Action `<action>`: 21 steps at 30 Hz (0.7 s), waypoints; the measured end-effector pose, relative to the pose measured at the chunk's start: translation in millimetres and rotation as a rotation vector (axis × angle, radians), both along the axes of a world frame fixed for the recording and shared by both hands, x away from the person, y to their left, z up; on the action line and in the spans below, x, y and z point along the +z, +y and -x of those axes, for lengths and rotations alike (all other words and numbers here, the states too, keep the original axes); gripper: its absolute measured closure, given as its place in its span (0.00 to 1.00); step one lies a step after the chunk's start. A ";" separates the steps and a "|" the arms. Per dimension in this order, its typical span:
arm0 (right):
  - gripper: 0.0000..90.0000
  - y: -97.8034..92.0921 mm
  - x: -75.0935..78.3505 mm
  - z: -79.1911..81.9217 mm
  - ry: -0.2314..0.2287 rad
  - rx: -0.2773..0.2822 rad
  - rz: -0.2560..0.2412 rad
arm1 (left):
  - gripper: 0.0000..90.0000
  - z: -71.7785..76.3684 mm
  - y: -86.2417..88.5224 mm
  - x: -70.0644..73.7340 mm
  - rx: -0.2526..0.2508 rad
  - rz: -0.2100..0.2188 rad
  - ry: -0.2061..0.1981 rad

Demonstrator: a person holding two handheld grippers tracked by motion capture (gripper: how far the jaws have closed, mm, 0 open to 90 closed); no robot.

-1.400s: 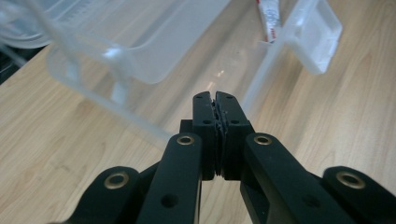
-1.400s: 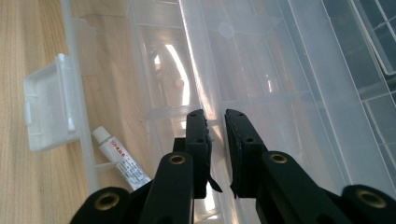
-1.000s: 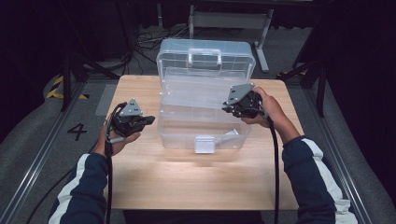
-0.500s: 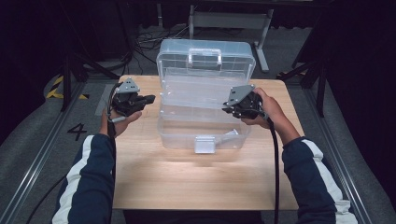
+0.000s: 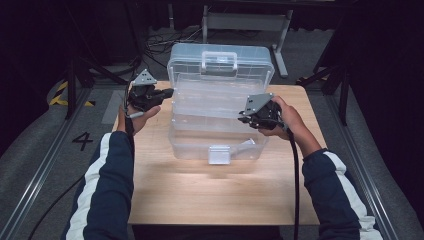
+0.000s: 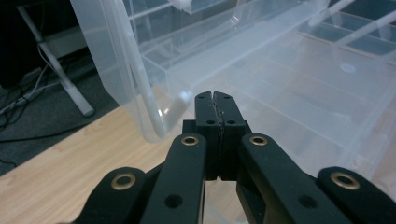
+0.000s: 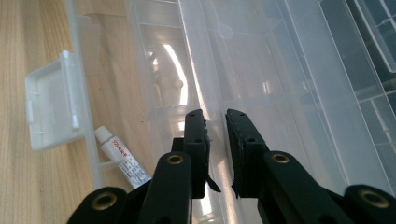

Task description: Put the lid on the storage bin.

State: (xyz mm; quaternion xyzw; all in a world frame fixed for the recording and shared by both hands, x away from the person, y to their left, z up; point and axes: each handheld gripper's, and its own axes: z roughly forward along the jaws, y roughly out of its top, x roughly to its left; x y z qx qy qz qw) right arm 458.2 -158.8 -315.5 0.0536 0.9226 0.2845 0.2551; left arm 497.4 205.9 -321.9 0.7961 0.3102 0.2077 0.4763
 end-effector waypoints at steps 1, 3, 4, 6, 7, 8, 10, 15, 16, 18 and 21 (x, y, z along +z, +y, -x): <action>0.88 0.1 -0.2 0.6 -0.004 -0.003 0.001 | 1.00 -0.6 -1.2 1.2 -0.004 0.004 0.001; 0.88 -0.3 -0.8 1.0 0.000 -0.003 -0.001 | 1.00 -1.6 -2.7 3.4 0.001 -0.002 -0.010; 0.88 -0.5 -1.0 1.3 0.000 -0.003 -0.002 | 1.00 -2.0 -3.3 4.3 -0.002 0.005 -0.008; 0.88 -1.0 -1.6 1.9 0.002 0.000 -0.004 | 1.00 -3.3 -3.1 6.6 0.002 0.006 -0.013; 0.88 -1.3 -1.9 2.2 0.004 0.000 -0.005 | 1.00 -4.0 -2.8 7.4 0.001 0.010 -0.010; 0.88 -1.5 -2.3 2.8 0.005 0.000 -0.005 | 1.00 -4.4 -2.7 7.9 0.006 0.012 -0.008; 0.88 -1.9 -2.9 3.6 0.005 -0.002 -0.004 | 1.00 -5.9 -2.9 8.3 0.007 0.012 -0.005; 0.87 -2.4 -4.2 4.8 0.004 -0.004 -0.007 | 1.00 -5.4 -1.5 11.2 -0.008 0.047 -0.004; 0.87 -2.5 -4.4 5.2 0.004 -0.005 -0.006 | 1.00 -5.1 -0.8 12.4 0.000 0.053 -0.009; 0.87 -2.7 -4.7 5.6 0.005 -0.004 -0.005 | 1.00 -3.6 2.6 15.6 -0.009 0.082 -0.017; 0.87 -2.9 -5.9 6.9 0.011 -0.008 -0.010 | 1.00 -2.4 4.7 19.0 -0.005 0.068 -0.024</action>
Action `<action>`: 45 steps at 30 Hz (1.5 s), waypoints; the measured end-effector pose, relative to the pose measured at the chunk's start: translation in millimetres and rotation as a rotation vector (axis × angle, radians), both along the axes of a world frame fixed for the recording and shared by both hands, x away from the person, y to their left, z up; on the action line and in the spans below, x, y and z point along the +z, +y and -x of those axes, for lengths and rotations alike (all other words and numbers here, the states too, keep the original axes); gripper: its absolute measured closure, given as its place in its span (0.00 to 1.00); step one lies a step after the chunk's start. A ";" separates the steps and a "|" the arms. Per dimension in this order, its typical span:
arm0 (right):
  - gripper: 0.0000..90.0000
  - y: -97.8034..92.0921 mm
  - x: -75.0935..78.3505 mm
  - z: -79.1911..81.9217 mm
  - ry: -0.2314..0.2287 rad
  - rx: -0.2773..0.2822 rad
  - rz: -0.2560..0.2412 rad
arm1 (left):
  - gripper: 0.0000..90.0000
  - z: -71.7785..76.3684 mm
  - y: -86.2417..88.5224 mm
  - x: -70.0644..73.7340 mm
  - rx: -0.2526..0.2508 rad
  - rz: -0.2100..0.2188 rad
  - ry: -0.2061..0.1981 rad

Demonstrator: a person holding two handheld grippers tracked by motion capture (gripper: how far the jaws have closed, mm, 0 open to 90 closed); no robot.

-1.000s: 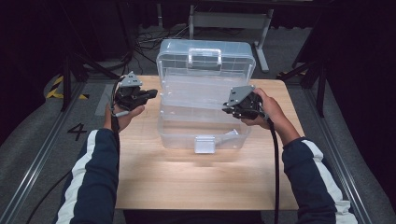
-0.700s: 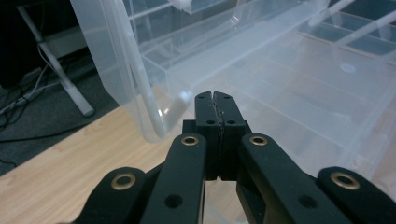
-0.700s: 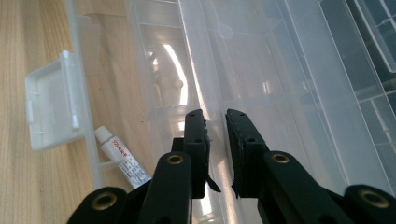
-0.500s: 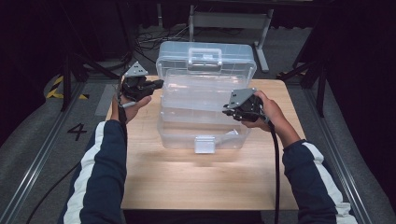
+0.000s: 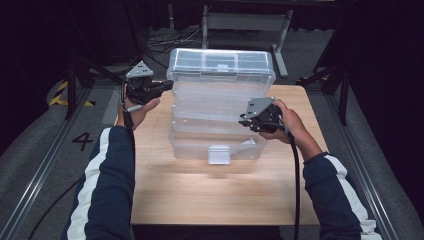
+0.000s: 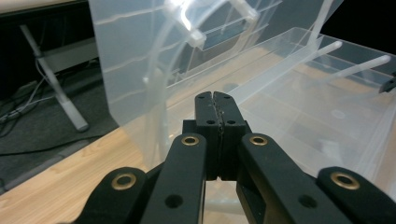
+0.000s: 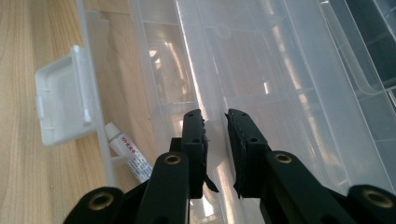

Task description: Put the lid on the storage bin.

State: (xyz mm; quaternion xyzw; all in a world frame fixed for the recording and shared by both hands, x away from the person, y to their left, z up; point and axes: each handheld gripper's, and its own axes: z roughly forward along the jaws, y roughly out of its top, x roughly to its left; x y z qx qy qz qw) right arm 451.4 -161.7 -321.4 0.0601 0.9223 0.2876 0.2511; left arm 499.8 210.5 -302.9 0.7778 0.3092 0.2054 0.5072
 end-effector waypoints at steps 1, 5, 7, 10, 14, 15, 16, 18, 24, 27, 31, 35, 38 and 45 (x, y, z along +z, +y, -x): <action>0.87 -0.1 -0.2 0.1 -0.001 -0.001 -0.001 | 1.00 0.8 0.7 1.0 0.006 0.002 -0.004; 0.86 -0.9 -0.9 0.8 -0.001 0.002 0.000 | 1.00 1.6 2.3 2.1 0.005 -0.001 -0.003; 0.86 -1.3 -1.7 1.7 0.003 0.002 0.001 | 1.00 2.0 2.0 2.1 0.004 -0.005 0.000; 0.86 -1.3 -2.9 3.2 0.004 0.002 0.002 | 1.00 2.4 1.5 1.7 -0.001 -0.014 0.000; 0.84 -3.8 -4.3 4.3 0.004 -0.011 -0.012 | 1.00 4.5 1.7 1.4 -0.004 -0.015 -0.003; 0.84 -5.5 -4.9 3.7 0.011 -0.015 -0.027 | 1.00 5.2 2.3 1.2 -0.009 -0.017 0.003; 0.84 -5.5 -4.9 3.7 0.011 -0.015 -0.027 | 1.00 5.2 2.3 1.2 -0.009 -0.017 0.003; 0.84 -6.2 -5.4 4.6 0.009 -0.017 -0.029 | 1.00 6.2 2.2 0.6 -0.010 -0.022 -0.001; 0.81 -14.8 -7.2 7.1 0.018 -0.051 -0.072 | 1.00 11.2 3.8 0.0 -0.023 -0.035 -0.004; 0.81 -25.4 -7.8 9.6 0.016 -0.061 -0.108 | 1.00 13.8 4.4 -0.3 -0.028 -0.035 -0.005; 0.82 -37.7 -6.6 15.3 0.015 -0.079 -0.143 | 1.00 16.1 4.7 -1.9 -0.032 -0.036 -0.005; 0.81 -44.2 -5.3 20.4 0.005 -0.085 -0.156 | 1.00 19.1 5.1 -3.2 -0.040 -0.040 -0.008; 0.80 -48.7 -5.9 23.2 0.008 -0.090 -0.172 | 1.00 20.8 5.2 -4.5 -0.047 -0.046 -0.006; 0.77 -65.2 -8.7 28.4 0.011 -0.125 -0.229 | 1.00 25.1 5.0 -5.5 -0.063 -0.076 -0.011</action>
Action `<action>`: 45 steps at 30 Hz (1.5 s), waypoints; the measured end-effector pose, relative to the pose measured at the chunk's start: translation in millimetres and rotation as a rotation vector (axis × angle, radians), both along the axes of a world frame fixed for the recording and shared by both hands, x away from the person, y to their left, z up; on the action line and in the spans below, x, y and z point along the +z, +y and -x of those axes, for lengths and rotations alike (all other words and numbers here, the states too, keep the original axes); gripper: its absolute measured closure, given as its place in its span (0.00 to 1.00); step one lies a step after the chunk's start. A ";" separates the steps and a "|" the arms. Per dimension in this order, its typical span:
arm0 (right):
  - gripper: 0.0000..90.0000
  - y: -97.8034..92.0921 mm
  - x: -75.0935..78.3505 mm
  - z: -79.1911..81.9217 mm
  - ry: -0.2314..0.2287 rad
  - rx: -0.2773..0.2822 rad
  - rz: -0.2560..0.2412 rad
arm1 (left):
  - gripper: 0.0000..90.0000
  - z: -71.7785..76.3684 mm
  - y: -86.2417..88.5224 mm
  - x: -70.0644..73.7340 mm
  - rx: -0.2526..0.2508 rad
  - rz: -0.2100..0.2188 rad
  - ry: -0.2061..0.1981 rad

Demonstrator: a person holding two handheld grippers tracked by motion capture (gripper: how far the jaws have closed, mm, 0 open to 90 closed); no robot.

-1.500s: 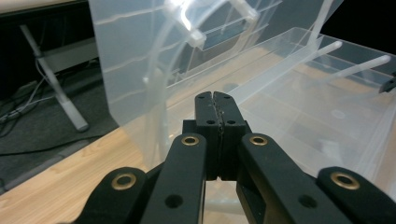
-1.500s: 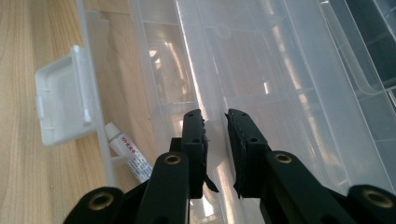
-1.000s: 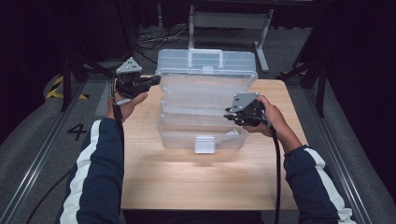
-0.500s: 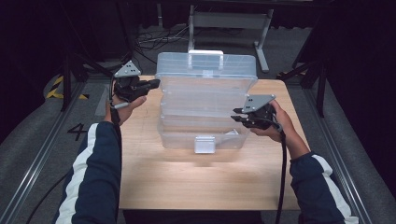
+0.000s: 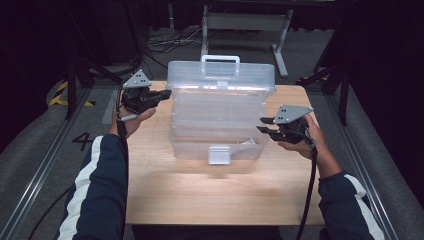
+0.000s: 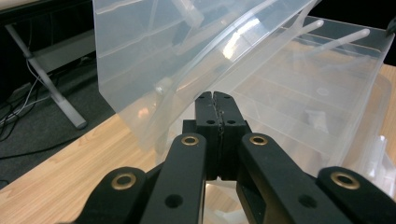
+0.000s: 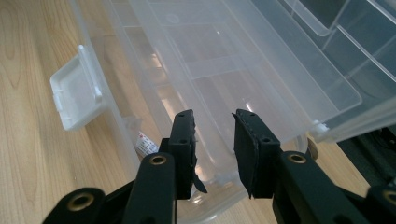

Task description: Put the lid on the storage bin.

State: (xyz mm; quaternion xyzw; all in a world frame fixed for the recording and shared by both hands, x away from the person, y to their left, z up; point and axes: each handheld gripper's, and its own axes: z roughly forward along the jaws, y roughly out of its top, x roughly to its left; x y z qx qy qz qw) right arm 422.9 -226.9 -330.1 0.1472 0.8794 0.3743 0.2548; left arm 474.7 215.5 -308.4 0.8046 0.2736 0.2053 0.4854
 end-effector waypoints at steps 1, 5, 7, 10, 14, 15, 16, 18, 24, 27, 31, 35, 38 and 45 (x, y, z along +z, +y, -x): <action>0.77 0.0 0.0 0.0 0.000 0.000 0.000 | 1.00 0.0 0.0 0.0 0.000 0.000 0.000; 0.77 -14.3 0.0 2.8 0.010 -0.025 -0.050 | 1.00 1.4 0.5 -1.6 -0.009 -0.011 0.002; 0.77 -19.2 -1.2 4.0 0.009 -0.039 -0.049 | 1.00 2.1 1.1 -2.0 -0.011 -0.011 0.000; 0.75 -30.2 -5.7 4.2 0.023 -0.073 -0.065 | 1.00 3.8 0.8 -3.0 -0.014 -0.011 0.001; 0.74 -37.4 -10.4 2.2 0.027 -0.111 -0.071 | 1.00 6.1 0.9 -4.7 -0.015 -0.014 -0.003; 0.71 -41.0 -12.8 0.9 0.034 -0.123 -0.075 | 1.00 7.0 0.8 -5.2 -0.016 -0.017 -0.003; 0.71 -43.3 -14.3 0.6 0.032 -0.133 -0.078 | 1.00 7.7 0.8 -5.8 -0.017 -0.018 -0.008; 0.69 -47.7 -17.2 0.2 0.044 -0.146 -0.091 | 1.00 10.4 0.8 -6.7 -0.020 -0.026 -0.002; 0.63 -54.3 -25.6 0.4 0.057 -0.168 -0.104 | 1.00 16.8 0.9 -10.0 -0.034 -0.049 -0.013; 0.61 -54.4 -28.5 0.8 0.059 -0.175 -0.100 | 1.00 19.0 1.5 -11.8 -0.041 -0.050 -0.012; 0.60 -54.9 -34.2 0.6 0.075 -0.174 -0.097 | 1.00 23.0 1.3 -15.0 -0.043 -0.058 -0.011; 0.59 -54.5 -38.2 1.1 0.081 -0.175 -0.092 | 1.00 26.5 2.1 -17.7 -0.047 -0.060 -0.010; 0.59 -55.0 -40.3 1.4 0.085 -0.179 -0.096 | 1.00 28.3 2.1 -19.8 -0.051 -0.060 -0.008; 0.57 -56.2 -44.9 1.8 0.103 -0.184 -0.103 | 1.00 33.4 2.5 -22.3 -0.061 -0.064 -0.009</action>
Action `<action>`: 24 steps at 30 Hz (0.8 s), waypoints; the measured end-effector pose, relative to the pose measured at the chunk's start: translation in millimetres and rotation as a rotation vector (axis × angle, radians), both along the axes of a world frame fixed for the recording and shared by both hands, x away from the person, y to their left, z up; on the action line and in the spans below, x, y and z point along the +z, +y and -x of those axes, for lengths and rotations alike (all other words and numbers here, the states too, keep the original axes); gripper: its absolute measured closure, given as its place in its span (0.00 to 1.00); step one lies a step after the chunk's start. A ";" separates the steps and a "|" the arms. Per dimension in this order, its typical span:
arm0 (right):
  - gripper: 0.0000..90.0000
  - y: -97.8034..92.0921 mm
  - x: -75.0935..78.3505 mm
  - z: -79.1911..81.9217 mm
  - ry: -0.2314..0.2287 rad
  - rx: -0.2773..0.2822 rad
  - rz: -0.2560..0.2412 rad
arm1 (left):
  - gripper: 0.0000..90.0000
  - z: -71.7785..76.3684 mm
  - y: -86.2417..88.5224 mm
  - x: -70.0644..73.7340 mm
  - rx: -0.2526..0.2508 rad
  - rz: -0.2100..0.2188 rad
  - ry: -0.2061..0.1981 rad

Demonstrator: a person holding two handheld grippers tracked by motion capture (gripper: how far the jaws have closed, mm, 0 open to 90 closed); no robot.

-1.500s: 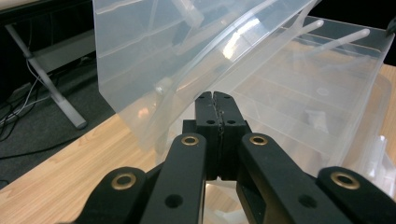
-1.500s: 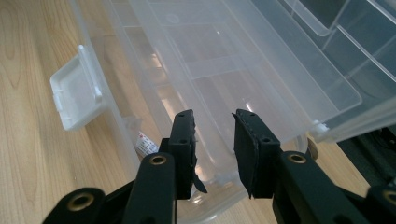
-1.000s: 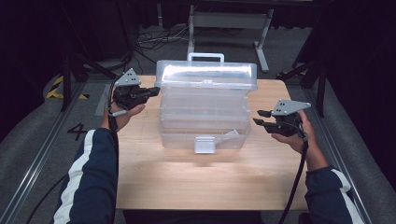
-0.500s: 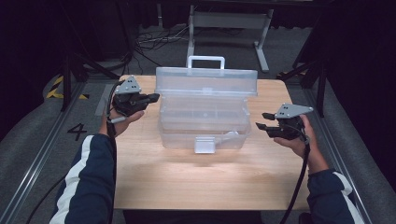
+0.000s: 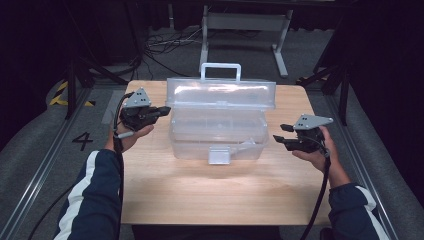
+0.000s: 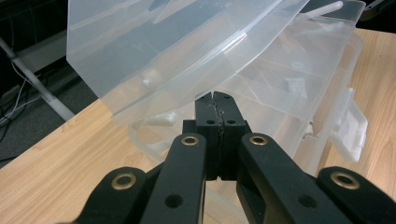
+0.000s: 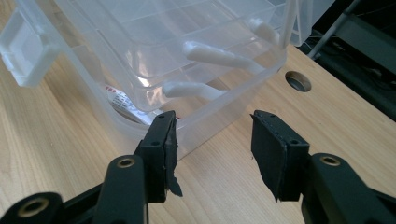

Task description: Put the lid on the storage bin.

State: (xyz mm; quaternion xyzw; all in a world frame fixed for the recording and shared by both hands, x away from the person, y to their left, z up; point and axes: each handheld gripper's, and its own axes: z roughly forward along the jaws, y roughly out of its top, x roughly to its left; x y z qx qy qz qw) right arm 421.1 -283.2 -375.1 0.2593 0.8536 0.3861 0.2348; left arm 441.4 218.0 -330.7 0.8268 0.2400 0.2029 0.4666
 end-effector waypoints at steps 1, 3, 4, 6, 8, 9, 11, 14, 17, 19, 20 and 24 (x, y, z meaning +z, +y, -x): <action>0.57 0.1 -0.6 0.2 -0.002 0.001 0.001 | 1.00 0.8 0.4 -0.7 -0.003 0.001 0.003; 0.57 0.4 -1.8 0.2 -0.001 0.004 0.002 | 1.00 2.7 0.6 -2.3 -0.005 -0.004 0.002; 0.57 0.6 -2.4 0.3 0.000 0.007 0.001 | 1.00 3.3 0.5 -2.9 -0.006 -0.007 0.001; 0.57 1.1 -3.4 0.3 0.000 0.007 0.003 | 1.00 4.8 0.5 -4.2 -0.010 -0.012 0.003; 0.56 1.9 -4.5 0.6 0.004 0.013 0.004 | 1.00 6.3 0.5 -5.5 -0.011 -0.018 0.003; 0.56 2.4 -4.9 1.0 0.005 0.013 0.008 | 1.00 6.9 0.5 -6.2 -0.011 -0.020 0.004; 0.56 3.0 -4.9 1.3 0.007 0.016 0.006 | 1.00 7.8 0.1 -6.5 -0.010 -0.026 0.002; 0.55 3.8 -5.4 2.2 0.012 0.023 0.006 | 1.00 9.4 -0.2 -6.8 -0.010 -0.027 0.000; 0.54 4.2 -6.5 3.2 0.017 0.027 0.011 | 1.00 11.7 -0.2 -8.4 -0.012 -0.028 0.000; 0.54 4.0 -7.1 3.9 0.019 0.027 0.010 | 1.00 12.8 -0.6 -9.5 -0.013 -0.031 0.001; 0.53 3.9 -7.3 4.1 0.019 0.028 0.009 | 1.00 13.0 -0.4 -10.1 -0.016 -0.033 0.002; 0.52 3.5 -7.8 5.8 0.023 0.029 0.012 | 1.00 15.0 -0.8 -11.9 -0.015 -0.038 0.005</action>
